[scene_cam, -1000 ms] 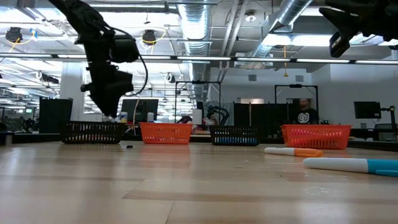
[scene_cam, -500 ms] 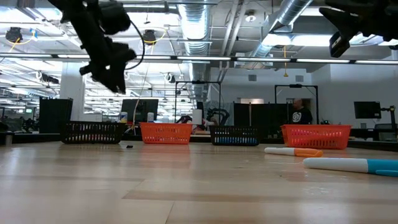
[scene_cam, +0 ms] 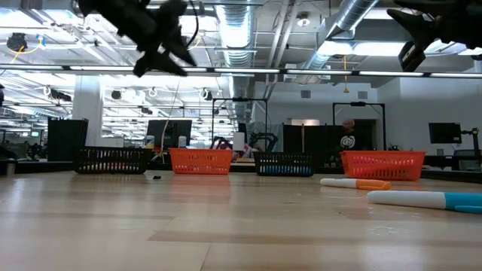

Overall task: Pick & Place Markers
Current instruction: Put the white orange marker into the left black bin

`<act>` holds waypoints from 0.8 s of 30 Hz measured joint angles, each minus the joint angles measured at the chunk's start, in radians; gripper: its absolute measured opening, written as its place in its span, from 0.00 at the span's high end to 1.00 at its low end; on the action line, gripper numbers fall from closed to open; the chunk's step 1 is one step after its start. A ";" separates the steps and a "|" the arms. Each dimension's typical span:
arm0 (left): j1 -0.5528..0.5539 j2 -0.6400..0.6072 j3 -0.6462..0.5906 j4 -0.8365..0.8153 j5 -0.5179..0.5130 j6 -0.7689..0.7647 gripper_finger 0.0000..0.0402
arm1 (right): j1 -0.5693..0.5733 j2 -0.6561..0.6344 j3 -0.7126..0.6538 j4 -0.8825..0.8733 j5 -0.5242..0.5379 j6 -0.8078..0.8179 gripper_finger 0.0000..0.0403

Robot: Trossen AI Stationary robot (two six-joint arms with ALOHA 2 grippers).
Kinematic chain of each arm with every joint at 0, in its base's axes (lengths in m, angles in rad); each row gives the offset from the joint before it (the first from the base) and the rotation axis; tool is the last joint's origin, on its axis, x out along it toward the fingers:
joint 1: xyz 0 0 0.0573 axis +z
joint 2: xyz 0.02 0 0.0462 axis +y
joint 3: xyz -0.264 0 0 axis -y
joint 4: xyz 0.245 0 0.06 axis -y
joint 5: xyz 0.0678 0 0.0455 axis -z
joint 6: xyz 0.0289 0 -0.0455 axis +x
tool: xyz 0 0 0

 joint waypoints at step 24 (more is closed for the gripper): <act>-0.445 0.178 0.001 0.447 -0.301 -0.321 0.60 | -0.025 0.011 0.000 -0.016 -0.097 0.023 0.84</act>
